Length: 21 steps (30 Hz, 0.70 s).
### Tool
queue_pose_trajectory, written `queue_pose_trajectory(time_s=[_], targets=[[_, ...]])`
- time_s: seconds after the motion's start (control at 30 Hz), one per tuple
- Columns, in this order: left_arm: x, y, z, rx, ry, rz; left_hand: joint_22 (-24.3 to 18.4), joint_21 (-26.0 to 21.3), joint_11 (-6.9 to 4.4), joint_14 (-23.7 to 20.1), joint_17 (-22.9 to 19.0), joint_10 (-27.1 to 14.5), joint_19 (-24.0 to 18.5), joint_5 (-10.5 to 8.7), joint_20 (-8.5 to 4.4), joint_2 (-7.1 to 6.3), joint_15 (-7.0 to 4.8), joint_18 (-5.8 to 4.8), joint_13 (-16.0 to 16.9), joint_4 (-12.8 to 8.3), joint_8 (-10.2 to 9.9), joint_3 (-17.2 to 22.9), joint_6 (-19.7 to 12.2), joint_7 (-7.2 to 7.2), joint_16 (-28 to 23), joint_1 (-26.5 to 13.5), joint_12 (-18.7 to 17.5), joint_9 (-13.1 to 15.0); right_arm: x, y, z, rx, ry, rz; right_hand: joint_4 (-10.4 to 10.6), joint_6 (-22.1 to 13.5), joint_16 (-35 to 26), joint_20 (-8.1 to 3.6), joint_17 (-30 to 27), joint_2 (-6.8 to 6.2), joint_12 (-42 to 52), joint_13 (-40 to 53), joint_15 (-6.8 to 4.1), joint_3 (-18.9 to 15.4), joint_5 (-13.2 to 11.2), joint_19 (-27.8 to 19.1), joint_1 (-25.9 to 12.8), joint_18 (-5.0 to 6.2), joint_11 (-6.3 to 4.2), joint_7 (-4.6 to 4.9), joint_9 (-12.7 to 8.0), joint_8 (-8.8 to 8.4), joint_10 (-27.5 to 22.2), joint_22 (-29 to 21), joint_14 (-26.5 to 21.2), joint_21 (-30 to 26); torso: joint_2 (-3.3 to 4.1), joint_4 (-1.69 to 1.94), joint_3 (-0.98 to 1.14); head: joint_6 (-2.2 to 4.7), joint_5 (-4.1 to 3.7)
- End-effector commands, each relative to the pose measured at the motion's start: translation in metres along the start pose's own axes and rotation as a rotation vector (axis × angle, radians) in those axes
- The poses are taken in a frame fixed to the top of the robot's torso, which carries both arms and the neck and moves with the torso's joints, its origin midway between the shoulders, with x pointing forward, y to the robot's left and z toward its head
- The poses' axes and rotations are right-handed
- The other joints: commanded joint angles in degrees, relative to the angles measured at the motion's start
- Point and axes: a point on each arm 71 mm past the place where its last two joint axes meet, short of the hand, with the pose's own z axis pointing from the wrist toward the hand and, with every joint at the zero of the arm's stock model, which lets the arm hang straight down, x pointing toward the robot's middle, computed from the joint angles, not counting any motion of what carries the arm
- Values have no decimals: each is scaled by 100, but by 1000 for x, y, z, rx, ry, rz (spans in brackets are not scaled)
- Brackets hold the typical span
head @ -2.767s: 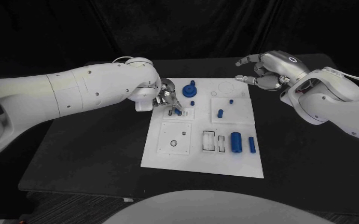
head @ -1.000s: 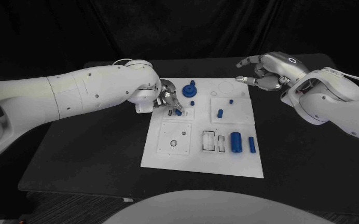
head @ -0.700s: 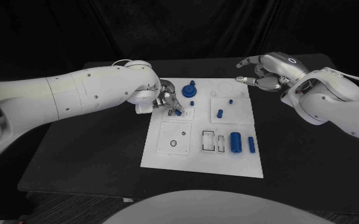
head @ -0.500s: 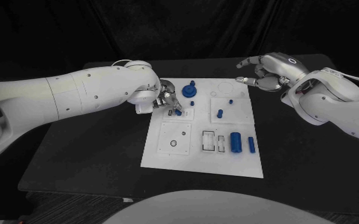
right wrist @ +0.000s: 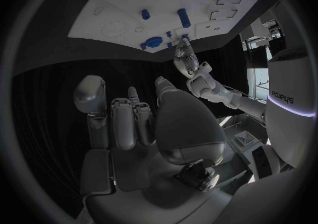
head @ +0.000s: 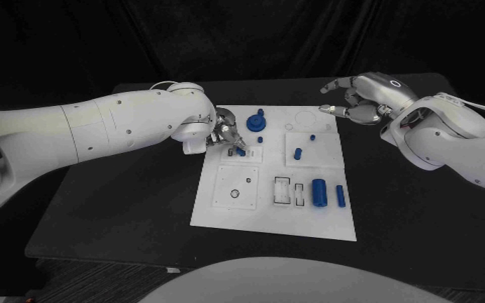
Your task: Assemble the parts on the task board
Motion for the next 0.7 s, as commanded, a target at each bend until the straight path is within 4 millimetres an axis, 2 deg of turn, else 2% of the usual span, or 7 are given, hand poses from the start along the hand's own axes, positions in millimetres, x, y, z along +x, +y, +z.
queue_pose_trajectory(time_s=[0.03, 0.7], targets=[[0, -1, 0, 13, -6, -5, 1341, -39, 8, 605, 1509, 610, 308, 20, 4, -8, -4, 44, 1494, -121, -3, 144, 25, -26, 15, 53, -24, 10, 1, -2, 0, 19, 6, 0, 22, 37, -37, -3, 581, 41, -30, 953, 41, -25, -5, -28, 24, 85, 49, 22, -8, -26, 101, 484, 312, -39, 6, 0, 1, 0, 5], [2, -2, 1, 18, 10, 5, 1324, -59, 11, 605, 1509, 610, 280, -24, 4, -3, -4, 52, 1494, -128, -23, 162, 13, -19, 15, 54, -24, 17, 3, -1, 0, 19, 15, 2, 20, 38, -48, -2, 569, 41, -31, 951, 42, -28, -4, -34, 28, 88, 50, 23, -15, -28, 100, 480, 307, -59, 6, -11, 2, 0, 39]])
